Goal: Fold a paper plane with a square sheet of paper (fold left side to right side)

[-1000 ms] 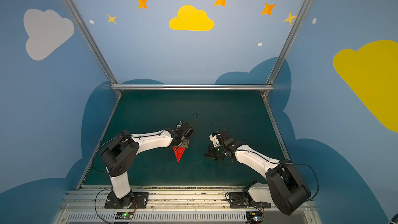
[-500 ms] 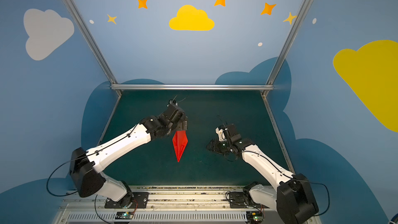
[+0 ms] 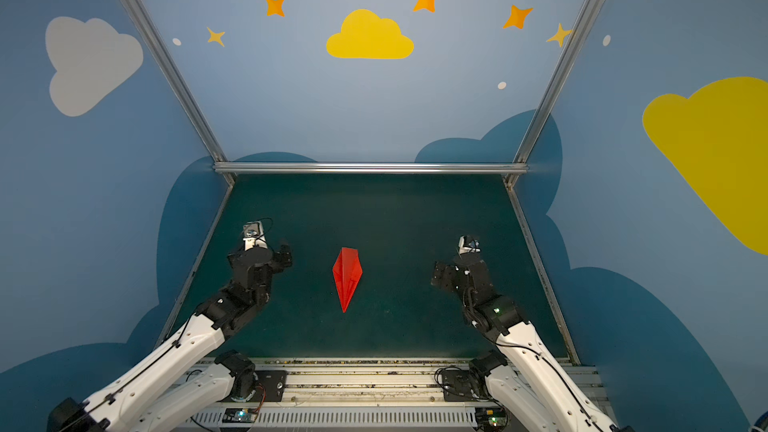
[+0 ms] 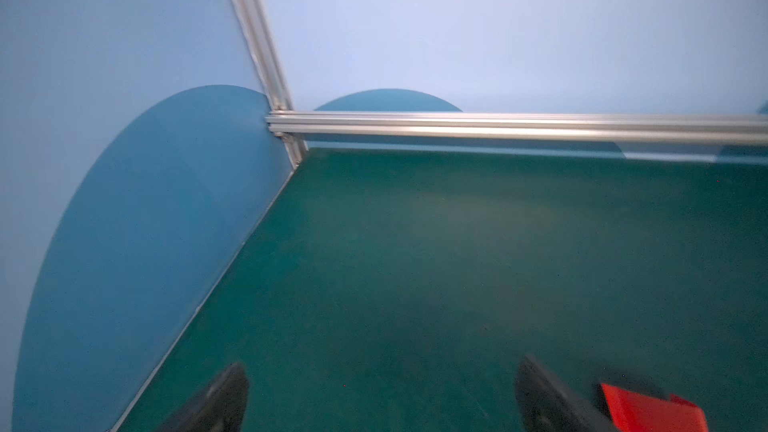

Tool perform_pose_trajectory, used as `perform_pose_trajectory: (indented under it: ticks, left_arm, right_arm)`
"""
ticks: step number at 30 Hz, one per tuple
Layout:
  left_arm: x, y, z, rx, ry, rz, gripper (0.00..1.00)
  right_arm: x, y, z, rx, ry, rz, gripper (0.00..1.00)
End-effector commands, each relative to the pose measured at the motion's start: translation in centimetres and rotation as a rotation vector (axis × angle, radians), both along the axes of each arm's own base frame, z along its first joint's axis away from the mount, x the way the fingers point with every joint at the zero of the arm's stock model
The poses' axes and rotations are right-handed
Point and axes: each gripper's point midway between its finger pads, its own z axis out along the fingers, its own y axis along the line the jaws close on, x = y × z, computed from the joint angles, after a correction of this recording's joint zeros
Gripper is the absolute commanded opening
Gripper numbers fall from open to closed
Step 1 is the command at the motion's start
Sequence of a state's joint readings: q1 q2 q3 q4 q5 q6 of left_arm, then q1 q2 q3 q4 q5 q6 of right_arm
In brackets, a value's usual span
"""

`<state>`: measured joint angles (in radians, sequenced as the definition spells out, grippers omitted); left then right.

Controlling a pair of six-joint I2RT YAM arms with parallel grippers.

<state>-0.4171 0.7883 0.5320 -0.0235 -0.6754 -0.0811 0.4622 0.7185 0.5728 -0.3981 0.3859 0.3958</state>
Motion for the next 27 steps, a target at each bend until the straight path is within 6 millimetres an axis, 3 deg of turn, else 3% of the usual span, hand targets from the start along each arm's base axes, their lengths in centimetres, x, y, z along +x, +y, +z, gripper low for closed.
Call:
perform_pose_trajectory:
  ticks: [1, 5, 10, 15, 18, 21, 27]
  left_arm:
    - [0.2, 2.5, 0.2, -0.023, -0.069, 0.06, 1.0]
    - [1.6, 4.7, -4.7, -0.066, 0.021, 0.109, 1.0]
    - [4.1, 4.8, -9.8, -0.121, 0.138, 0.094, 1.0]
    - [6.7, 4.7, -11.2, -0.098, 0.124, 0.074, 1.0]
    - [8.1, 3.6, -11.8, -0.072, 0.119, -0.015, 1.0]
    - [8.1, 3.1, -13.2, -0.083, 0.077, -0.068, 1.0]
    - [9.4, 3.1, -14.3, -0.144, 0.146, -0.118, 1.0]
  right_arm:
    - [1.7, -3.3, 1.9, -0.197, -0.142, -0.109, 0.97]
    - [3.4, -5.0, 0.4, -0.293, -0.106, -0.168, 0.97]
    - [6.5, -5.7, -2.9, -0.327, -0.065, -0.165, 0.97]
    - [9.9, -5.8, -5.8, -0.274, -0.045, -0.138, 0.97]
    - [11.4, -4.6, -7.2, -0.257, -0.066, -0.061, 0.97]
    - [12.3, -3.2, -6.5, -0.227, -0.127, 0.028, 0.97]
    - [12.5, -3.3, -6.3, -0.208, -0.154, 0.063, 0.97]
